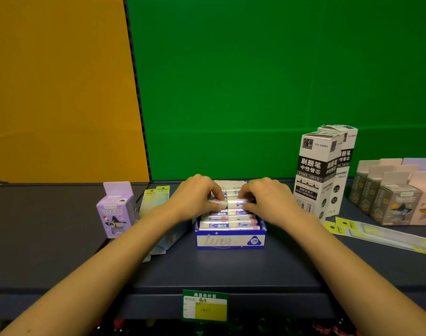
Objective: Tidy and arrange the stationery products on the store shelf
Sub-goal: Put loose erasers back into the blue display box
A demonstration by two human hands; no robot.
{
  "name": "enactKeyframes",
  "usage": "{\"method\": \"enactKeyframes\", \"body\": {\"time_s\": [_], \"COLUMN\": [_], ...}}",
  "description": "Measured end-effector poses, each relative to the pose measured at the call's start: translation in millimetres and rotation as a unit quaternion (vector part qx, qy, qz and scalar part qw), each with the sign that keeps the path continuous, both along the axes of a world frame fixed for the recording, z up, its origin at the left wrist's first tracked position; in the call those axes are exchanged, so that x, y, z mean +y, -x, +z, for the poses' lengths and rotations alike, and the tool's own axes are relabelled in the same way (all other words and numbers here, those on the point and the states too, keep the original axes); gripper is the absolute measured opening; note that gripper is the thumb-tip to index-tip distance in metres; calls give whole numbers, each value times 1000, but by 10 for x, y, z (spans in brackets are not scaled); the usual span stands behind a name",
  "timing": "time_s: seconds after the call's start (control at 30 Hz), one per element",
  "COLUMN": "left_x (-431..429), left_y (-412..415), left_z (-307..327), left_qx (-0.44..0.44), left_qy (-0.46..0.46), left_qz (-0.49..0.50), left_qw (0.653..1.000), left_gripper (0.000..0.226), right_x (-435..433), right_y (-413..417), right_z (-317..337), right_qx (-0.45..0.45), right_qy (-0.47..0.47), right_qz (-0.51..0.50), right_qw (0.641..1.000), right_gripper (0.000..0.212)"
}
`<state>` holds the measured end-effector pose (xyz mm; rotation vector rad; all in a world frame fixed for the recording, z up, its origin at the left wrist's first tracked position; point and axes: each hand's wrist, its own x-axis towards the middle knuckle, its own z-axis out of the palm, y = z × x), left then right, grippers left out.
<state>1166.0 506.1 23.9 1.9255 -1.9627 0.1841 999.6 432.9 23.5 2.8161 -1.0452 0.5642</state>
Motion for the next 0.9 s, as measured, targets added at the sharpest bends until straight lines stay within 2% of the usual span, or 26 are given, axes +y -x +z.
{"method": "enactKeyframes", "body": {"time_s": [0.5, 0.67, 0.9], "left_x": [61, 78, 80], "left_y": [-47, -54, -102], "left_z": [13, -17, -48], "left_qx": [-61, -50, -53], "left_qy": [-20, -1, -13], "left_qz": [-22, -15, -59], "left_qw": [998, 999, 997], "left_gripper": [26, 17, 22], "right_x": [21, 5, -7], "right_y": [1, 8, 24], "right_z": [19, 9, -8], "right_qx": [-5, -3, 11], "right_qy": [52, 25, -21], "right_qz": [18, 24, 41], "right_qw": [998, 999, 999], "right_gripper": [12, 12, 23]}}
